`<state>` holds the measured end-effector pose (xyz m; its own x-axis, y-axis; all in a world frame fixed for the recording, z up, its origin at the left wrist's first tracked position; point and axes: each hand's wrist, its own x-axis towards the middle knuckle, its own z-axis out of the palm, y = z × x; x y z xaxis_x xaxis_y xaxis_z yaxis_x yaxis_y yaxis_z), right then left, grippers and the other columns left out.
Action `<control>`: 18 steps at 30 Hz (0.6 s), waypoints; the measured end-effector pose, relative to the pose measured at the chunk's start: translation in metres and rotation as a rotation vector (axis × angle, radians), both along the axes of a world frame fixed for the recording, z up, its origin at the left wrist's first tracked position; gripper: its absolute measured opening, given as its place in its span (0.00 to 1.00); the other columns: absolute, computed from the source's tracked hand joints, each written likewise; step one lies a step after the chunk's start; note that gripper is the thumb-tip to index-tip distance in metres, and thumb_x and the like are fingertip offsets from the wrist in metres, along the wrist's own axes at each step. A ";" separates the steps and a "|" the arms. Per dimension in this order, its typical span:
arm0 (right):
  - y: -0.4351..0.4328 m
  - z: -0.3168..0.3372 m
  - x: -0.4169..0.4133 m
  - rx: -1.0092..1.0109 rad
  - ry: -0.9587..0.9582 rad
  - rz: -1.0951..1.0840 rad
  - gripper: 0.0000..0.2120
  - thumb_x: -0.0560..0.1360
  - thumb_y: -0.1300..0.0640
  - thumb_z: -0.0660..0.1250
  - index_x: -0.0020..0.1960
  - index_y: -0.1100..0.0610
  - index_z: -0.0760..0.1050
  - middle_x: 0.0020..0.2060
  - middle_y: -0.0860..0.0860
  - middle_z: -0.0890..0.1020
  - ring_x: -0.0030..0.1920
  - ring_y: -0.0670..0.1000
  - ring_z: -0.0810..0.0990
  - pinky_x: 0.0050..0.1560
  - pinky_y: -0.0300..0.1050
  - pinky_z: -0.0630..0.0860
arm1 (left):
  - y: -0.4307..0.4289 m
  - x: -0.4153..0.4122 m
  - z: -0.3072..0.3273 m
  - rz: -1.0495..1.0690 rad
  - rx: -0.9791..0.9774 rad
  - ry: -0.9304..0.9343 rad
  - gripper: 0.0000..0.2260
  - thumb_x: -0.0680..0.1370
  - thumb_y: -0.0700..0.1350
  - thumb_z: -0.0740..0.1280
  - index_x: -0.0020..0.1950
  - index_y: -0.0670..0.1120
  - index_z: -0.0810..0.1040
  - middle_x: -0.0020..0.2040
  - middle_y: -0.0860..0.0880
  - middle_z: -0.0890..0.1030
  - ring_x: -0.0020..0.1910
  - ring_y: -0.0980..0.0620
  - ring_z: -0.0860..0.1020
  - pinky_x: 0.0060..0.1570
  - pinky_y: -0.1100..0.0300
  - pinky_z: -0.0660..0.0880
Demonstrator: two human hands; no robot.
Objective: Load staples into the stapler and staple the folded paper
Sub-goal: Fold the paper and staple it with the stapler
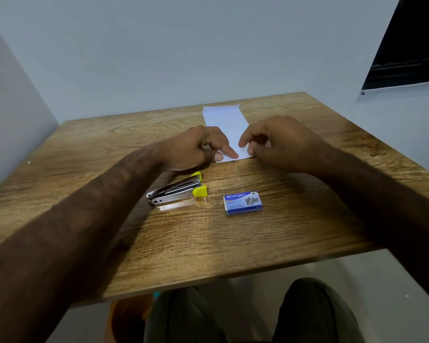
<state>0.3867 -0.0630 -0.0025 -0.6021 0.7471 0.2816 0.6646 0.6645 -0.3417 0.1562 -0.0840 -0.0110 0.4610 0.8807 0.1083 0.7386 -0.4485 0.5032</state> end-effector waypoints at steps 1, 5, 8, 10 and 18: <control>-0.009 0.002 -0.006 -0.010 0.040 0.058 0.09 0.74 0.58 0.70 0.50 0.48 0.85 0.43 0.43 0.86 0.46 0.47 0.83 0.50 0.47 0.78 | 0.000 0.000 0.000 0.003 -0.004 -0.009 0.13 0.78 0.34 0.69 0.59 0.46 0.85 0.58 0.44 0.80 0.60 0.47 0.78 0.66 0.49 0.73; -0.034 0.004 -0.028 -0.190 0.057 0.259 0.08 0.73 0.50 0.76 0.51 0.49 0.86 0.41 0.45 0.86 0.44 0.44 0.83 0.50 0.48 0.80 | -0.003 0.001 0.001 -0.002 -0.034 -0.066 0.19 0.72 0.26 0.68 0.47 0.51 0.85 0.54 0.43 0.82 0.54 0.52 0.80 0.54 0.55 0.76; -0.038 0.001 -0.039 -0.263 0.008 0.328 0.18 0.72 0.43 0.76 0.61 0.46 0.83 0.46 0.45 0.85 0.47 0.42 0.81 0.50 0.41 0.78 | -0.002 -0.002 0.003 0.037 -0.069 -0.028 0.17 0.73 0.27 0.68 0.45 0.51 0.83 0.53 0.40 0.84 0.52 0.45 0.83 0.53 0.48 0.80; -0.036 -0.004 -0.044 -0.246 -0.014 0.346 0.23 0.71 0.41 0.76 0.64 0.45 0.80 0.47 0.43 0.82 0.46 0.39 0.79 0.49 0.37 0.75 | 0.002 -0.005 0.003 0.069 -0.082 0.004 0.10 0.74 0.29 0.69 0.47 0.42 0.84 0.52 0.36 0.84 0.52 0.36 0.83 0.54 0.39 0.79; -0.032 -0.017 -0.054 -0.199 0.071 0.346 0.25 0.64 0.40 0.80 0.58 0.45 0.80 0.51 0.40 0.80 0.53 0.37 0.79 0.54 0.45 0.80 | 0.011 -0.011 0.002 0.127 -0.190 -0.032 0.09 0.79 0.33 0.62 0.53 0.29 0.79 0.56 0.28 0.79 0.55 0.30 0.80 0.56 0.39 0.77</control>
